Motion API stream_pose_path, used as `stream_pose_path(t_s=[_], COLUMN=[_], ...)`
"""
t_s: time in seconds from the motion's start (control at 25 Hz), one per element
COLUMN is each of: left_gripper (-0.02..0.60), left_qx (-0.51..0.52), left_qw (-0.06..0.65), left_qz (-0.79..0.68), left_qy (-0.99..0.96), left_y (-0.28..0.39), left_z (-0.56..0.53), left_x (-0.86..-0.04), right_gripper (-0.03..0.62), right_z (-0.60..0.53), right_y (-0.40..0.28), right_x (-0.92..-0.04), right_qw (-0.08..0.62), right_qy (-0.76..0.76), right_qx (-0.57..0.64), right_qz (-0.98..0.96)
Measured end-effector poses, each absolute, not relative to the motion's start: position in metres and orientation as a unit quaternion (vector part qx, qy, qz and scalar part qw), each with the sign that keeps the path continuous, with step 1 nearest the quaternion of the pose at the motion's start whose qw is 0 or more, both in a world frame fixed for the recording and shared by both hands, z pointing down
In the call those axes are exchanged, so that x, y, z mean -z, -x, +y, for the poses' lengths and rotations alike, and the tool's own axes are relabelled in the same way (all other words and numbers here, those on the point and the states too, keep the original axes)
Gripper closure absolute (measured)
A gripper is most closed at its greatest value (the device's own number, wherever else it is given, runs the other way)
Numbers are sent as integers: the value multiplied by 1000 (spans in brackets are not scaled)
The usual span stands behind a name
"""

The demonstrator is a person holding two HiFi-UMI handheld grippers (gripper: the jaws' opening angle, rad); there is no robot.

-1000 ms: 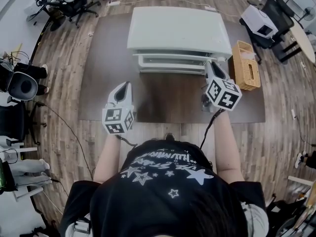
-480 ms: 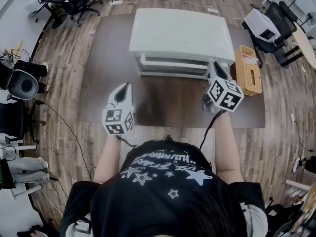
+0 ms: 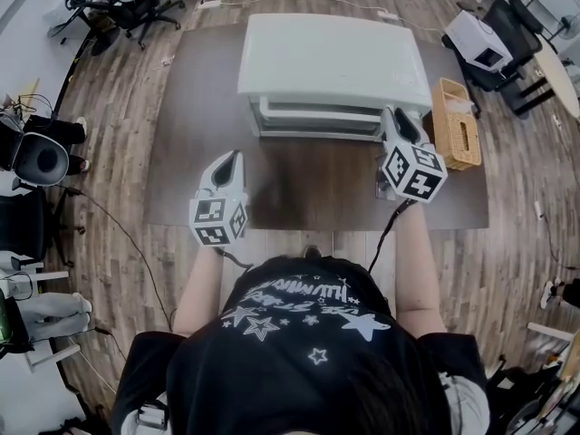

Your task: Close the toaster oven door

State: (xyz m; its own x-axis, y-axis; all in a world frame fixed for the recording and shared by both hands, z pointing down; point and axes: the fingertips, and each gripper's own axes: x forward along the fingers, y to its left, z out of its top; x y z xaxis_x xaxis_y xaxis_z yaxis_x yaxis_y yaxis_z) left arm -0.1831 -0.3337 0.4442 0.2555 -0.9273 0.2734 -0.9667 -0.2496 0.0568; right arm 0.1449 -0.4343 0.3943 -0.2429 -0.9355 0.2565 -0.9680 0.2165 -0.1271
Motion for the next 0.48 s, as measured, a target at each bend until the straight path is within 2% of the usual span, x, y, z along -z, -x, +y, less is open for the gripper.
stream_pose_path(t_s=[0.04, 0.48], left_gripper=[571, 571], left_qx=[-93, -87], left_qw=[106, 92], left_qz=[-600, -550], left_qy=[-787, -825], left_y=[183, 181], left_z=[-332, -308], left_x=[-444, -436], right_gripper=[471, 471], right_z=[-433, -382], right_y=[-144, -130], right_x=[-393, -379], right_qw=[63, 50], right_qy=[-612, -643], right_qx=[-129, -97], right_qz=[-777, -758])
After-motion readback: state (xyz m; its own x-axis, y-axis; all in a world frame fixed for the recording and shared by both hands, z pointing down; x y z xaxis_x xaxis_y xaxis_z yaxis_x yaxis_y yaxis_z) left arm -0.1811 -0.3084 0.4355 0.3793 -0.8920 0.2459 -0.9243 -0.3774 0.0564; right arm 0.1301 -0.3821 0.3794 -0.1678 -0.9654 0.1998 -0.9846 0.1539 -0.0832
